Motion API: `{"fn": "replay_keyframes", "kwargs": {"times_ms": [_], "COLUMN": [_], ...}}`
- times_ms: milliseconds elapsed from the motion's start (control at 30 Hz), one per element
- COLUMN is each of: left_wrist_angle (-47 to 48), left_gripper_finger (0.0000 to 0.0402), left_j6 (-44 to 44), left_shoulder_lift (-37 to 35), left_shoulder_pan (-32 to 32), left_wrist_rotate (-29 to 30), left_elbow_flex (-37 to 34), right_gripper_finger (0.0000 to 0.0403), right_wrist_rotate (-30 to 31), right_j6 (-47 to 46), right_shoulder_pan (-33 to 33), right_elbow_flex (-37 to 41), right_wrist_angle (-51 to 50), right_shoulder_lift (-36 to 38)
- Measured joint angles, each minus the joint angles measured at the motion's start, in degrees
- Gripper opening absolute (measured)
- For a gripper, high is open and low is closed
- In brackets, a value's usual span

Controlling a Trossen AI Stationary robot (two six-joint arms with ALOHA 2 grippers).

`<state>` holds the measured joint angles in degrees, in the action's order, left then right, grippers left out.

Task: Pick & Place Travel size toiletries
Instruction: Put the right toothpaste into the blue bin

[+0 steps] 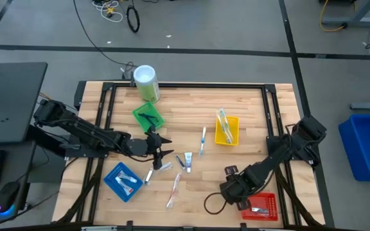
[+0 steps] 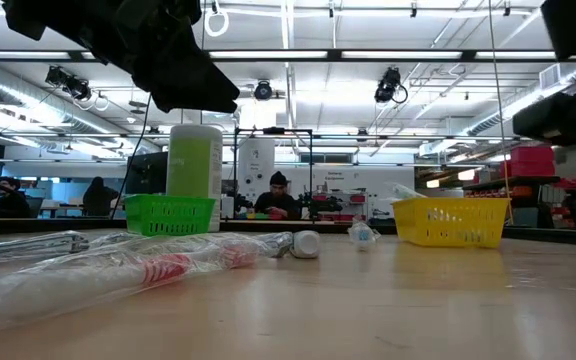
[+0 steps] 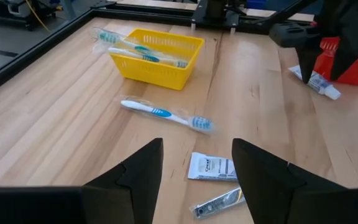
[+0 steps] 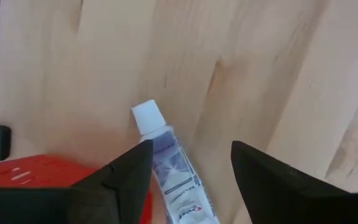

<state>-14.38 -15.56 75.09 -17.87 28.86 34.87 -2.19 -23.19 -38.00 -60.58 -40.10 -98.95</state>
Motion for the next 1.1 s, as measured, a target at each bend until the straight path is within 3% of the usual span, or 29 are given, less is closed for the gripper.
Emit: {"fn": "replay_keyframes", "kwargs": {"times_ms": [433, 700, 867, 1100], "left_wrist_angle": [0.23, 0.85, 1.20, 1.34], "left_gripper_finger": [0.0200, 0.0200, 0.0200, 0.0200], "left_j6": [-0.30, -0.30, -0.22, -0.01], "left_shoulder_lift": [0.00, 0.00, 0.00, 0.00], "left_shoulder_pan": [0.00, 0.00, 0.00, 0.00], "left_wrist_rotate": [-0.02, -0.02, 0.00, 0.00], "left_elbow_flex": [0.00, 0.00, -0.02, -0.02], "right_gripper_finger": [0.0223, 0.0210, 0.0185, 0.0115], "right_wrist_rotate": [-3.88, -6.68, -6.91, -6.72], "right_j6": [-2.19, 2.10, 2.61, 2.55], "right_shoulder_pan": [-0.54, -0.10, 0.46, 1.16], "right_elbow_flex": [0.21, 0.22, 0.11, 0.24], "right_wrist_angle": [0.68, 1.02, 0.72, 0.70], "right_shoulder_lift": [-0.17, -5.24, -5.69, -5.76]}}
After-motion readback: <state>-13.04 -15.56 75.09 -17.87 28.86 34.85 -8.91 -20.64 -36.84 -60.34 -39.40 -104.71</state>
